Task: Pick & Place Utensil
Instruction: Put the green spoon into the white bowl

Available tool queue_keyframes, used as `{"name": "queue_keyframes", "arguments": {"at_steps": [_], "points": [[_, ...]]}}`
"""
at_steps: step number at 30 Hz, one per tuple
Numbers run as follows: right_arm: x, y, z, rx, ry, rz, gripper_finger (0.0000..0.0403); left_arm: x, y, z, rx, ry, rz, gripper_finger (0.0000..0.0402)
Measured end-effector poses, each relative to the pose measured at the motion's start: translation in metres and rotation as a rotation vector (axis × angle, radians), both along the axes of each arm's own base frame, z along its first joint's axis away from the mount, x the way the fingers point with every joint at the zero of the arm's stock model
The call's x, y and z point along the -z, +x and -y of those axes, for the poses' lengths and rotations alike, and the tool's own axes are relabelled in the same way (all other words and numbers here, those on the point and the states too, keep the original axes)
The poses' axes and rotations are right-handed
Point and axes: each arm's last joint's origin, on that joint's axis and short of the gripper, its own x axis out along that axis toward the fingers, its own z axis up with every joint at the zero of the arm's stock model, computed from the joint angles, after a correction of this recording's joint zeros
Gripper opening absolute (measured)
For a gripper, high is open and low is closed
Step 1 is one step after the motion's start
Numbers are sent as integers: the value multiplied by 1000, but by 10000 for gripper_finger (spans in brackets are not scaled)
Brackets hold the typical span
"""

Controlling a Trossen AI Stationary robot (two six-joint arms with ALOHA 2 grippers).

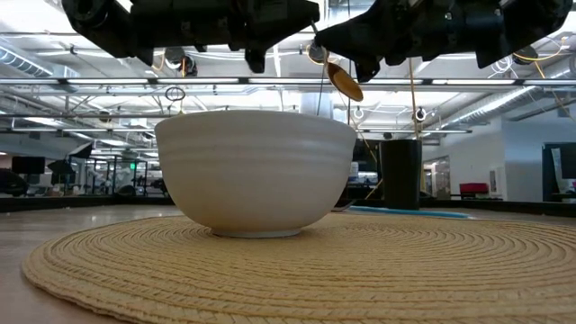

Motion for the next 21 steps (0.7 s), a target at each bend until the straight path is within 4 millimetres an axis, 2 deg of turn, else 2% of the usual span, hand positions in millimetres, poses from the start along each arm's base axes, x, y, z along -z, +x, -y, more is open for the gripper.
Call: {"name": "queue_keyframes", "arguments": {"at_steps": [12,21], "points": [[5,-1,0,1,14,-52,88,3,-2,2,41,-2,-72,22],[4,-3,0,0,4,-78,135,-8,-11,6,154,-15,-106,22]]}}
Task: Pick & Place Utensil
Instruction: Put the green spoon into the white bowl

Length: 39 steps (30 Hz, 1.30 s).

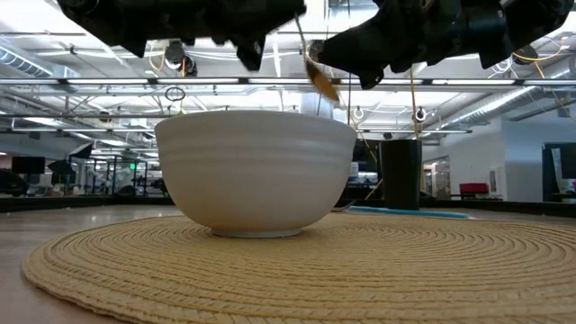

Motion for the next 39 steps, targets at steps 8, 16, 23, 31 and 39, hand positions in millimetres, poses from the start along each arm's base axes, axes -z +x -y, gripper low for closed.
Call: {"name": "queue_keyframes", "arguments": {"at_steps": [8,16,23,31,39], "points": [[-12,-13,0,-4,3,-38,149,5,-11,14,124,-7,-170,22],[-26,-24,0,-14,-3,-7,150,14,-20,29,242,78,-244,22],[-28,-26,-1,-22,-12,-2,147,29,-19,15,314,218,-251,22],[-26,-26,-1,-20,-1,-23,150,31,-12,-21,342,179,-220,22],[-25,-26,-1,-22,-14,-32,147,48,-5,-39,360,140,-252,32]]}}
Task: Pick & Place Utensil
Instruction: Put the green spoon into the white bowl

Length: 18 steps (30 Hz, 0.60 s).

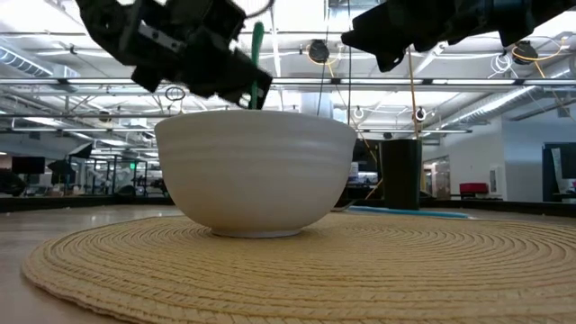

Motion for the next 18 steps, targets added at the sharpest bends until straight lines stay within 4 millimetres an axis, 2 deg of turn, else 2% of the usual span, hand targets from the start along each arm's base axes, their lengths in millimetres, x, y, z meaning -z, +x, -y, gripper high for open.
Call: {"name": "queue_keyframes", "arguments": {"at_steps": [9,18], "points": [[2,0,0,-2,-10,-19,149,24,10,-4,59,-58,-27,22],[2,0,0,0,-5,-23,148,33,9,-13,6,-61,-81,54]]}}
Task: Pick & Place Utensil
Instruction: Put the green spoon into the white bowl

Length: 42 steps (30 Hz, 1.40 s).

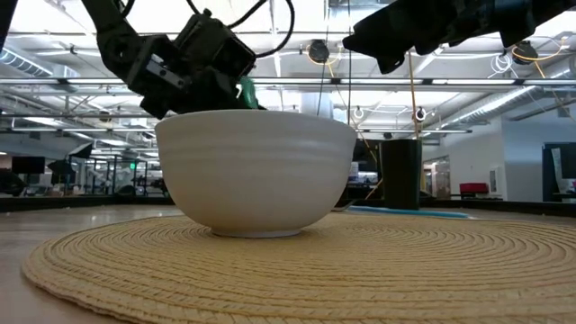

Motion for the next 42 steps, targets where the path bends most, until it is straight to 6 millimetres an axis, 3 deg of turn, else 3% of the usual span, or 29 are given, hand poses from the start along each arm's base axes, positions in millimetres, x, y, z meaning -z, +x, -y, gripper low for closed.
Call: {"name": "queue_keyframes", "arguments": {"at_steps": [11,18,22,35,42], "points": [[1,0,0,3,10,-14,145,2,-1,-3,-38,21,-22,7],[1,0,0,3,11,-14,145,2,0,-3,-43,19,-25,23],[1,0,0,3,11,-14,144,2,-1,-3,-50,-7,-44,10],[1,0,0,3,10,-15,142,5,-6,-20,-122,-197,-234,6],[2,0,0,5,17,-20,141,5,-6,-21,-125,-198,-234,59]]}}
